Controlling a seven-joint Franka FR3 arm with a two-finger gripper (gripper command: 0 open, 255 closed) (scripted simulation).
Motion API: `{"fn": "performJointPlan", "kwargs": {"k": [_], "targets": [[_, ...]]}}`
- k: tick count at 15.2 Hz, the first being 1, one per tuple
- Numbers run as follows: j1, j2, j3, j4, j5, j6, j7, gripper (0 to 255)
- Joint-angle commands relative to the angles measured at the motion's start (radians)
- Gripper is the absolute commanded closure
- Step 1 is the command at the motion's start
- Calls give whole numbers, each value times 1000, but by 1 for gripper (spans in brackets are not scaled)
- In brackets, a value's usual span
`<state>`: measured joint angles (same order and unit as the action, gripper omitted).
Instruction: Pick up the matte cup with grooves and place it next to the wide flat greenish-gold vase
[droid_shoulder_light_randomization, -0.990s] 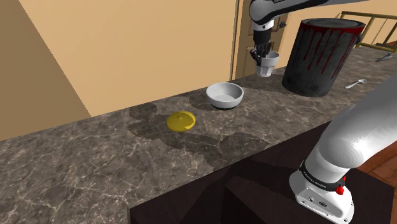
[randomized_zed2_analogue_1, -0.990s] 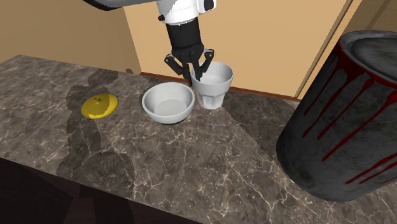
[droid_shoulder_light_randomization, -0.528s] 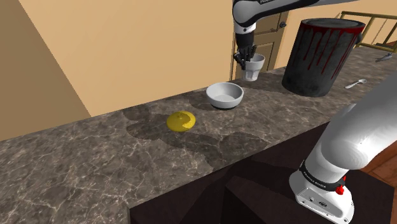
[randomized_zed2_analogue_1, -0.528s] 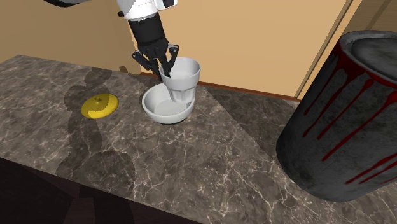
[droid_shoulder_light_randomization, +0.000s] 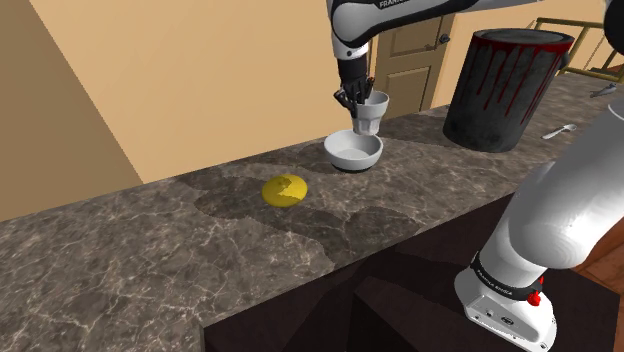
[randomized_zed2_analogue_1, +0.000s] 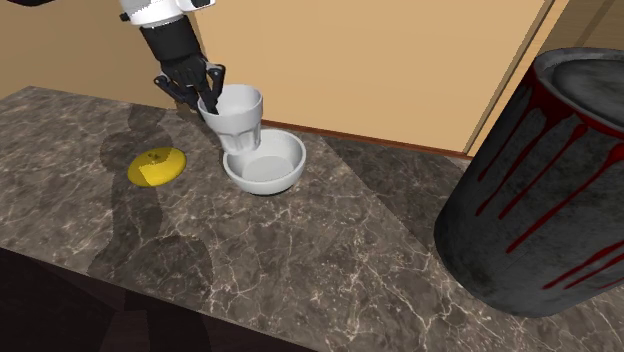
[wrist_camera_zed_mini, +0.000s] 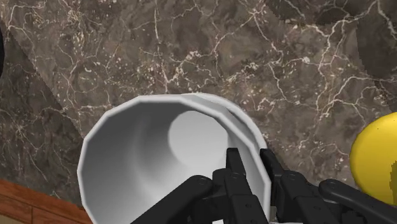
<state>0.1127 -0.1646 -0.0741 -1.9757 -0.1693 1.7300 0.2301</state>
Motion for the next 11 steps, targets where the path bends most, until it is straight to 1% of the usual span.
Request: {"fn": "performJointPlan", "kwargs": {"k": [1,7,11], "targets": [[19,29,25,36,10,-13,41,255],[78,141,94,168,30,-51,160,255],[77,142,93,117,29,1,166,255]]}}
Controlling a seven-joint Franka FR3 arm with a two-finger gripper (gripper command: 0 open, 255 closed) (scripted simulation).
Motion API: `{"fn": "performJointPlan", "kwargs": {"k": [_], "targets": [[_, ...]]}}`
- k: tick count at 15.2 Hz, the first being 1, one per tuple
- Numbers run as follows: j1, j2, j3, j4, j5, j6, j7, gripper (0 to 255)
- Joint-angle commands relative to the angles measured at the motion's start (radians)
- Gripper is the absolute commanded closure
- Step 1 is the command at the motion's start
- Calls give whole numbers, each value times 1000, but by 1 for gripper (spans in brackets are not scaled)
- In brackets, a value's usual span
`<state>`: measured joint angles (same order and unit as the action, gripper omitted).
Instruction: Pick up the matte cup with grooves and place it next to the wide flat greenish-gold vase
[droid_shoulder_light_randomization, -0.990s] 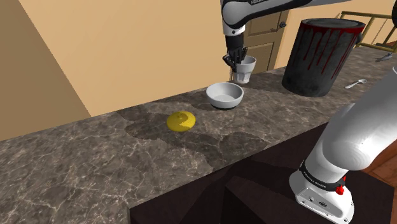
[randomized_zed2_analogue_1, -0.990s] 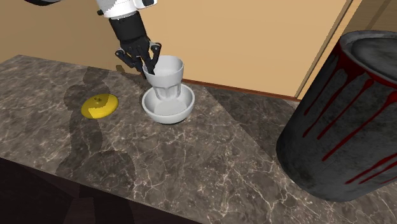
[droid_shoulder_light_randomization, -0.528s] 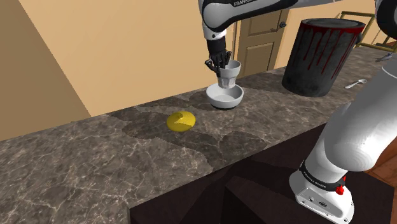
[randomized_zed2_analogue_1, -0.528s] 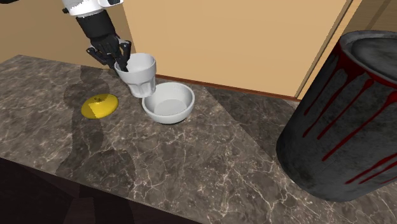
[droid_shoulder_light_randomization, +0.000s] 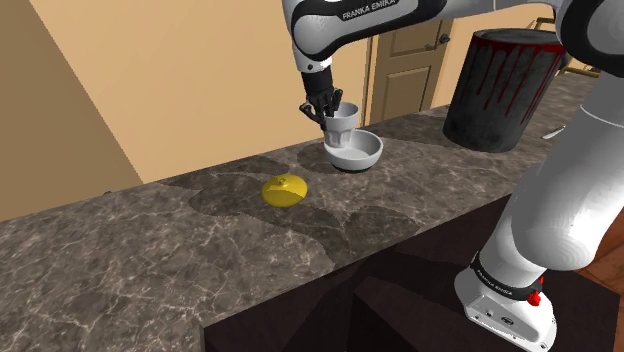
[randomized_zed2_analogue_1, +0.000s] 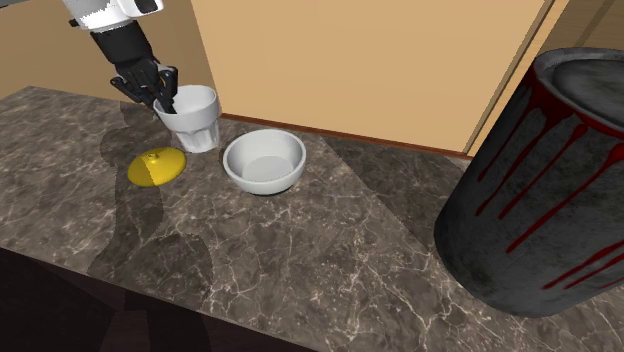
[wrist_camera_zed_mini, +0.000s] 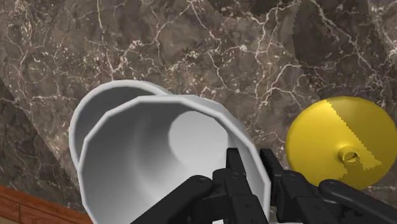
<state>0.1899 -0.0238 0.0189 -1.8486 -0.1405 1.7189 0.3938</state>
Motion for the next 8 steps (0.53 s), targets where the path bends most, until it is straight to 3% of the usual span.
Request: {"fn": "performJointPlan", "kwargs": {"k": [1,8], "targets": [[0,3,0,-22,-1,26,4,255],[-1,16,-1,-101,-4,117,16,255]]}}
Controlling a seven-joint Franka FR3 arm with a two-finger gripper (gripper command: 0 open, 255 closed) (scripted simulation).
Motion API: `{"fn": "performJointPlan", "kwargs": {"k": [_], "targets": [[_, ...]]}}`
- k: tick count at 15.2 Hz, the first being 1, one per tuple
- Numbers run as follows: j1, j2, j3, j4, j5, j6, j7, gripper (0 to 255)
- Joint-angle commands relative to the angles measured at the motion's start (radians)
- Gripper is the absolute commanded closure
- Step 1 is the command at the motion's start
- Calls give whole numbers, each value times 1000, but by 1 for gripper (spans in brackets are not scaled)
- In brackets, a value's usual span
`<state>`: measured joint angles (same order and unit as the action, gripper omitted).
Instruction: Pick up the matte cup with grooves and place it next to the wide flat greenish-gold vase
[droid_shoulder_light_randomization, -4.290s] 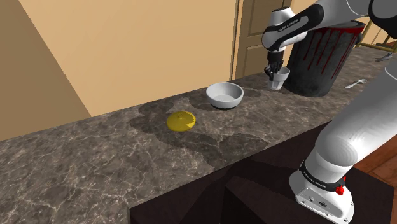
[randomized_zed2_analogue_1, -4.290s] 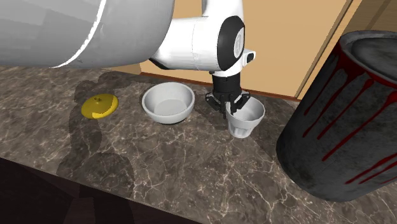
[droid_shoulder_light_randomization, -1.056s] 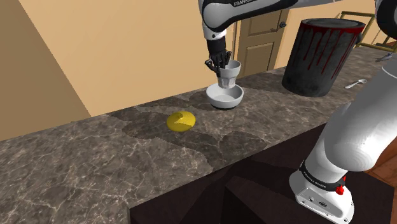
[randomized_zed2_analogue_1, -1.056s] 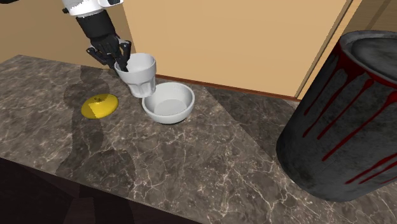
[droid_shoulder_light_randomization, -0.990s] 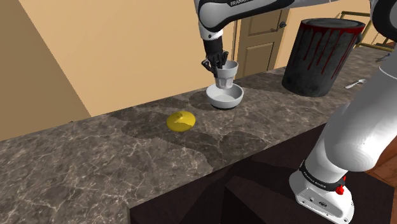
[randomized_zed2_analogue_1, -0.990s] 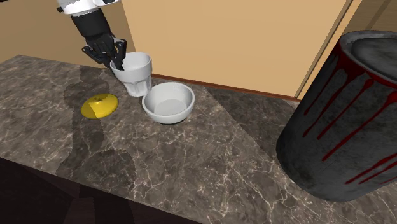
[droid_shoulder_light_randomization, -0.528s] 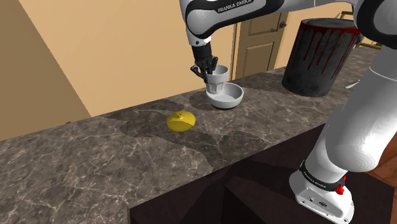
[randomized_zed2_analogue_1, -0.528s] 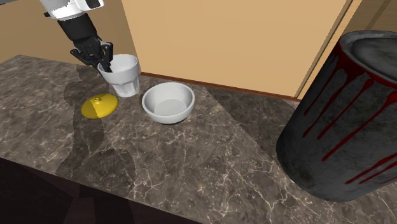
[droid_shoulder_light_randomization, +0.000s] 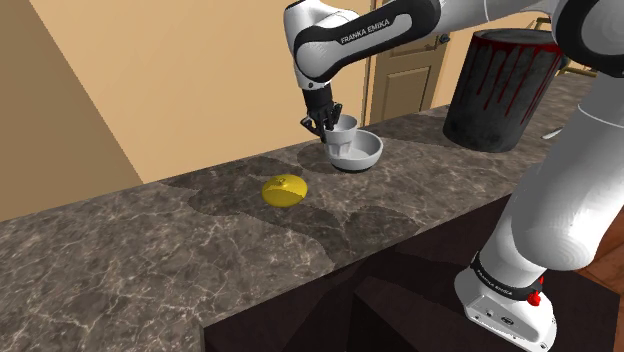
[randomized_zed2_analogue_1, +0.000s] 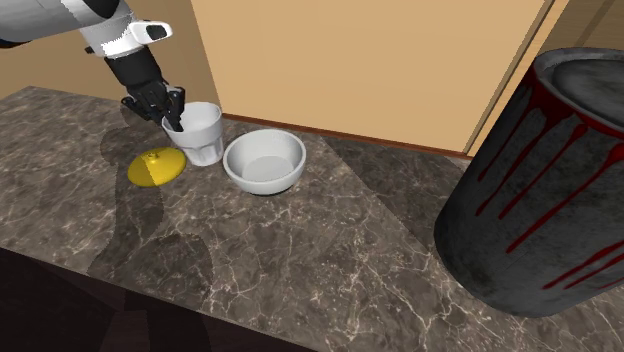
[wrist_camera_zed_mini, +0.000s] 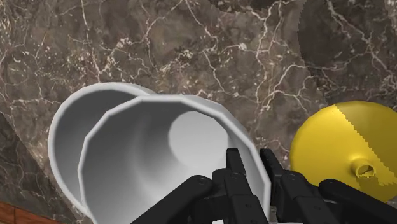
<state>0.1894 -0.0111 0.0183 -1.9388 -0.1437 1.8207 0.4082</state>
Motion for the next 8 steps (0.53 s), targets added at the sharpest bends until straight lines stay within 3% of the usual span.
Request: {"fn": "performJointPlan", "kwargs": {"k": [1,8], "targets": [[-1,6,-1,-21,-1,28,3,255],[-2,30,-2,-87,-7,118,15,255]]}}
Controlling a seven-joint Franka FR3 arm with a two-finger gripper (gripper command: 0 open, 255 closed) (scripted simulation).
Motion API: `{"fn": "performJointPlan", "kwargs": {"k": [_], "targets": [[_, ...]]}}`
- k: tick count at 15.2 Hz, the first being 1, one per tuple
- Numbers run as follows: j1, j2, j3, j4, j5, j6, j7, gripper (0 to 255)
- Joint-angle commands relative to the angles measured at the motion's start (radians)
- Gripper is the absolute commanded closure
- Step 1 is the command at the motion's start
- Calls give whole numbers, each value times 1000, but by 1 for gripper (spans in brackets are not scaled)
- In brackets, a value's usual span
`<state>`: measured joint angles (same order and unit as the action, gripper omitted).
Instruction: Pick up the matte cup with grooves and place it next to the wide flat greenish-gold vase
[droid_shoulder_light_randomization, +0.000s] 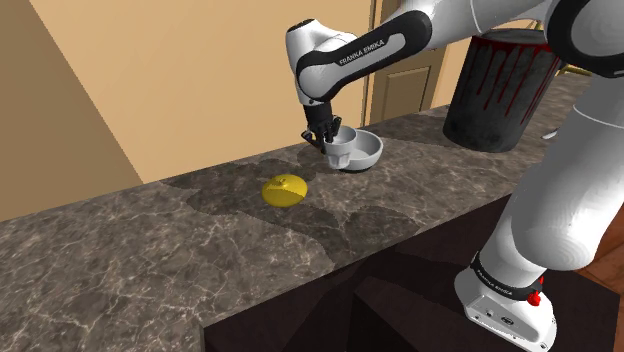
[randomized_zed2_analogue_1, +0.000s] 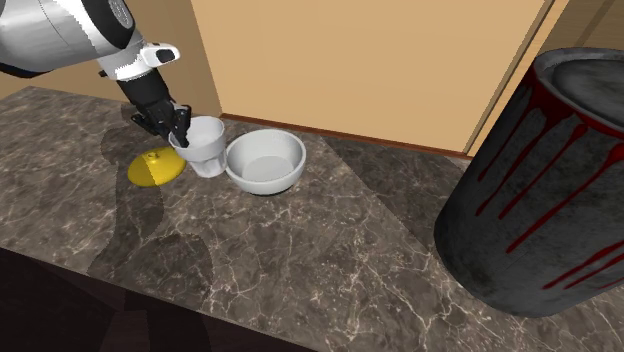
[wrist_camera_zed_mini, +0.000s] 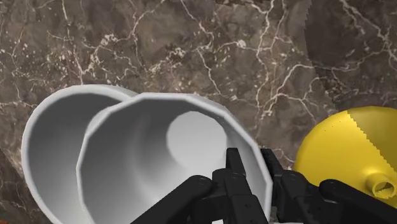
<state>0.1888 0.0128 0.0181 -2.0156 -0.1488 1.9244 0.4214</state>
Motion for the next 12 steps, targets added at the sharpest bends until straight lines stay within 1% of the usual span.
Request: {"fn": "performJointPlan", "kwargs": {"k": [1,12], "targets": [[-1,11,-1,-19,-2,27,4,255],[-7,73,1,-101,-15,170,26,255]]}}
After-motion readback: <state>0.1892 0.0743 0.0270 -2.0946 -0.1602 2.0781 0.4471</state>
